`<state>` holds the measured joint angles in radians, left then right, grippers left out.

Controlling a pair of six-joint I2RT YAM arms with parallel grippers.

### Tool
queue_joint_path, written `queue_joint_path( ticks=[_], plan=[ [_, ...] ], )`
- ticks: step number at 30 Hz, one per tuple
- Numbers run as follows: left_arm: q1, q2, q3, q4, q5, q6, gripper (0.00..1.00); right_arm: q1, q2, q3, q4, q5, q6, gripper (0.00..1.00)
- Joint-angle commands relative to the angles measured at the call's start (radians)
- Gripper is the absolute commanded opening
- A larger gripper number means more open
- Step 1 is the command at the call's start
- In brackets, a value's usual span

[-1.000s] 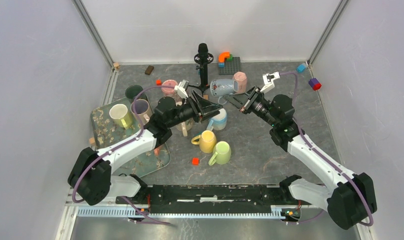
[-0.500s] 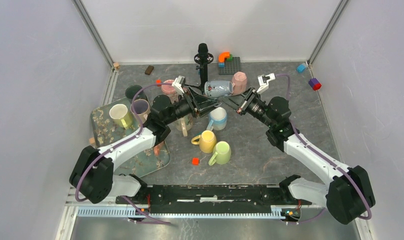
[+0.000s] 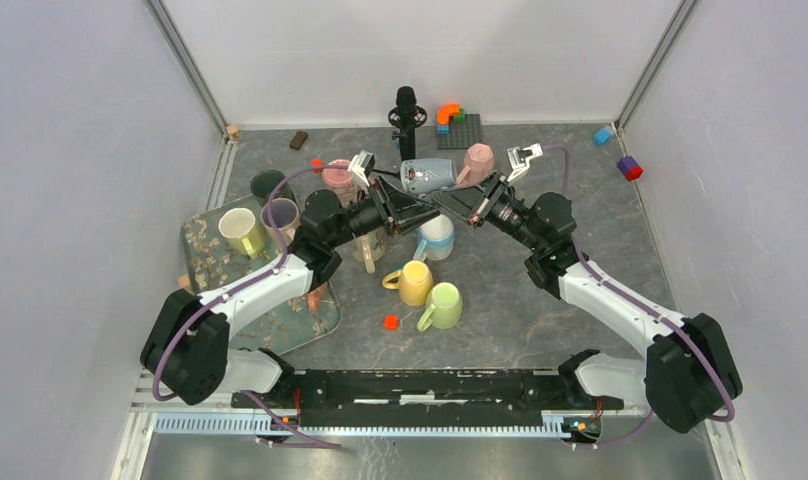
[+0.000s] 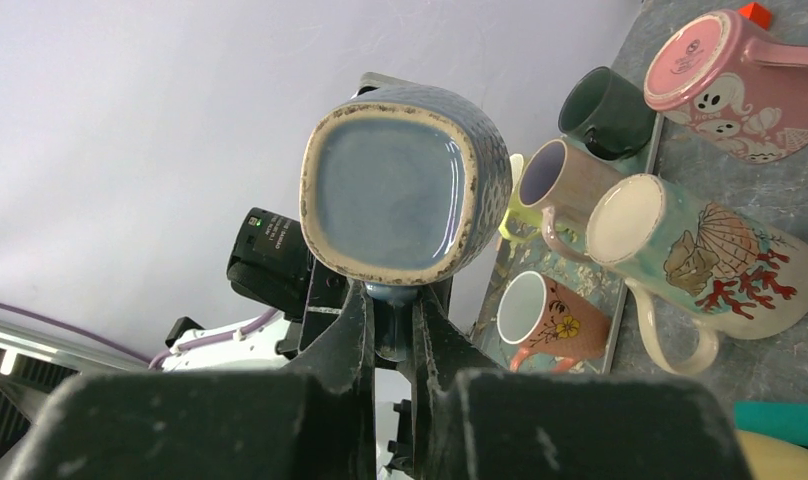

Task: Turn the mug right side up
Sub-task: Turn over the cup at the center of the board.

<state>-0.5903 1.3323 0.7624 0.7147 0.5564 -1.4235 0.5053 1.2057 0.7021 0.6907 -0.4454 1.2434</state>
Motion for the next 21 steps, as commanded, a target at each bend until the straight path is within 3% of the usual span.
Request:
queue_joint_path(
  ticks=[1, 5, 11, 14, 17, 21],
  plan=[
    [0.006, -0.033, 0.017, 0.082, 0.041, -0.042, 0.34, 0.013, 0.011, 0.031, 0.101, -0.047, 0.027, 0.0],
    [0.009, -0.041, 0.025, 0.083, 0.036, -0.039, 0.28, 0.016, 0.007, 0.021, 0.119, -0.061, 0.041, 0.0],
    [0.009, -0.079, 0.043, 0.002, 0.022, 0.027, 0.04, 0.02, -0.013, 0.007, 0.103, -0.062, 0.027, 0.0],
    [0.009, -0.128, 0.057, -0.109, -0.008, 0.12, 0.02, 0.02, -0.025, 0.007, 0.065, -0.048, -0.009, 0.02],
    [0.009, -0.179, 0.09, -0.266, -0.057, 0.24, 0.02, 0.021, -0.034, 0.011, 0.036, -0.041, -0.048, 0.2],
    [0.008, -0.215, 0.115, -0.359, -0.097, 0.321, 0.02, 0.019, -0.034, 0.028, -0.012, -0.032, -0.099, 0.48]
  ],
)
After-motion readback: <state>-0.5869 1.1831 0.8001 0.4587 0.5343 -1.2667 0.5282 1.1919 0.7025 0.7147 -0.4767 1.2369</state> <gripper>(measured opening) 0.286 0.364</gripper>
